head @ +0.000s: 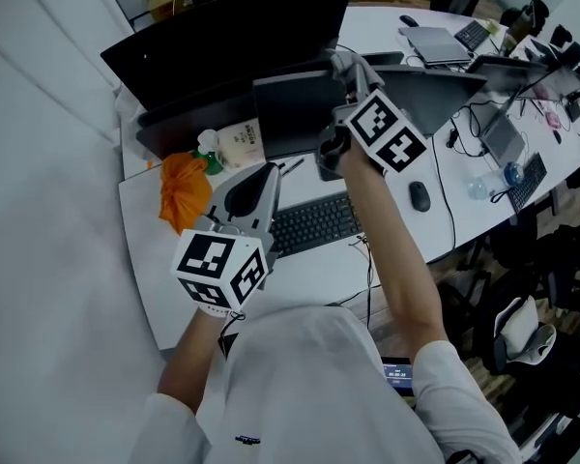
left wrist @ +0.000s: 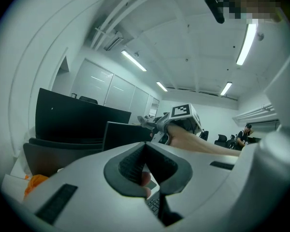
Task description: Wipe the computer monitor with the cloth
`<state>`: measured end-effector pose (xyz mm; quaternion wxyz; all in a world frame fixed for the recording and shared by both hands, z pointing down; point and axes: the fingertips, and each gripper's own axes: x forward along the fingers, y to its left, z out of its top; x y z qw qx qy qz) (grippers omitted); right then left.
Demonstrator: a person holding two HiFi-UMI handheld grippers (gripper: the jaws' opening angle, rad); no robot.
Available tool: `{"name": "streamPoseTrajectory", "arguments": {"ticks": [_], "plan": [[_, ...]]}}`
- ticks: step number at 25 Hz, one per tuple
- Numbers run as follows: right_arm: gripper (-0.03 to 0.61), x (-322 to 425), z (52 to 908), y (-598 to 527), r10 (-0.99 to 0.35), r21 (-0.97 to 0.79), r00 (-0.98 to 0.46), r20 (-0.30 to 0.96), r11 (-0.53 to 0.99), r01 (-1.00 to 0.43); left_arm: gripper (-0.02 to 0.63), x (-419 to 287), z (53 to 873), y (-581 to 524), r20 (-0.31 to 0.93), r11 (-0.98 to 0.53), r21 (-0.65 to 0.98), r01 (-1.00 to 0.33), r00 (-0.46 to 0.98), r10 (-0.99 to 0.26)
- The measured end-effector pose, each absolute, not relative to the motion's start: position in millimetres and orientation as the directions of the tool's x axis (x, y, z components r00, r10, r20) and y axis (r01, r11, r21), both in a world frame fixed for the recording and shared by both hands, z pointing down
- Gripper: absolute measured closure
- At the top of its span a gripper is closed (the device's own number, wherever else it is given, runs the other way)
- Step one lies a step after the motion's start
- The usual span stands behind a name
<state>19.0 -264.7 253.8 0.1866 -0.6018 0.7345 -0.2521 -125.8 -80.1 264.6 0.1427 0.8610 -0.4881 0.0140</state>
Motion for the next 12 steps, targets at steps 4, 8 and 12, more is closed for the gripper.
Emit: {"name": "streamPoseTrajectory", "arguments": {"ticks": [4,8,12], "plan": [[0.558,42,252,-261,-0.982,-0.527,-0.184,0.028,0.142,-0.838,0.600,-114,264,-79,0.162,-0.509,0.226,-0.831,0.547,-0.821],[0.557,49,236,-243,-0.967,-0.412,-0.252,-0.047,0.248,-0.876,0.600,-106,264,-76,0.159,-0.525,0.226,-0.821,0.563,-0.811],[0.557,47,217,-214,-0.926,-0.310,-0.366,-0.090,0.375,-0.873,0.600,-103,264,-72,0.161,-0.530,0.217,-0.819,0.566,-0.808]]}}
